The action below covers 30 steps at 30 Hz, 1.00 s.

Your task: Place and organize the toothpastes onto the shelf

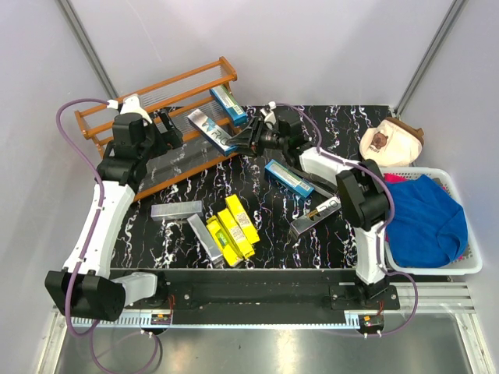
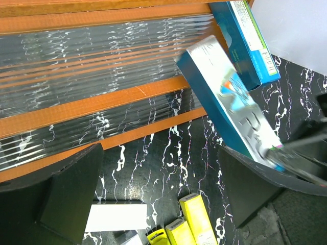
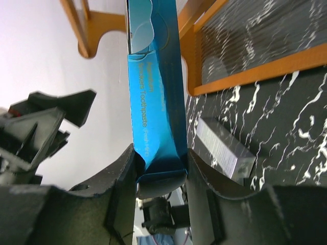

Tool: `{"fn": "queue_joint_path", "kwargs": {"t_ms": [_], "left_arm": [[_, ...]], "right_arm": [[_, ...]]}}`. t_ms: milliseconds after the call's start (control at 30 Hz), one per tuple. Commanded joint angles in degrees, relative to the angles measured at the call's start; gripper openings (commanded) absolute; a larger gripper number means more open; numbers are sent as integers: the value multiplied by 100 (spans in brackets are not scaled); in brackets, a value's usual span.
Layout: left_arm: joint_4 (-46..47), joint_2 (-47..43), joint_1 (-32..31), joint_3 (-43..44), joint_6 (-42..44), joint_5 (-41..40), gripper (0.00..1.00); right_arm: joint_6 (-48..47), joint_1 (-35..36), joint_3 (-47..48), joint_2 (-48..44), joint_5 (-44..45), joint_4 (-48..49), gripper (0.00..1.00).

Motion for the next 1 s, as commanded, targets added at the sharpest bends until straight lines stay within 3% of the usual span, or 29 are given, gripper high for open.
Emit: {"fn": "queue_joint_path", "kwargs": {"t_ms": [0, 400, 967], "left_arm": [[109, -94, -6, 204, 63, 178, 99], [39, -261, -6, 151, 81, 222, 99], [-22, -376, -6, 46, 81, 230, 99]], "right_arm": [[395, -38, 601, 335, 110, 854, 24], [1010, -363, 1199, 1197, 330, 1663, 24], [1125, -399, 2175, 2006, 778, 1224, 26]]}}
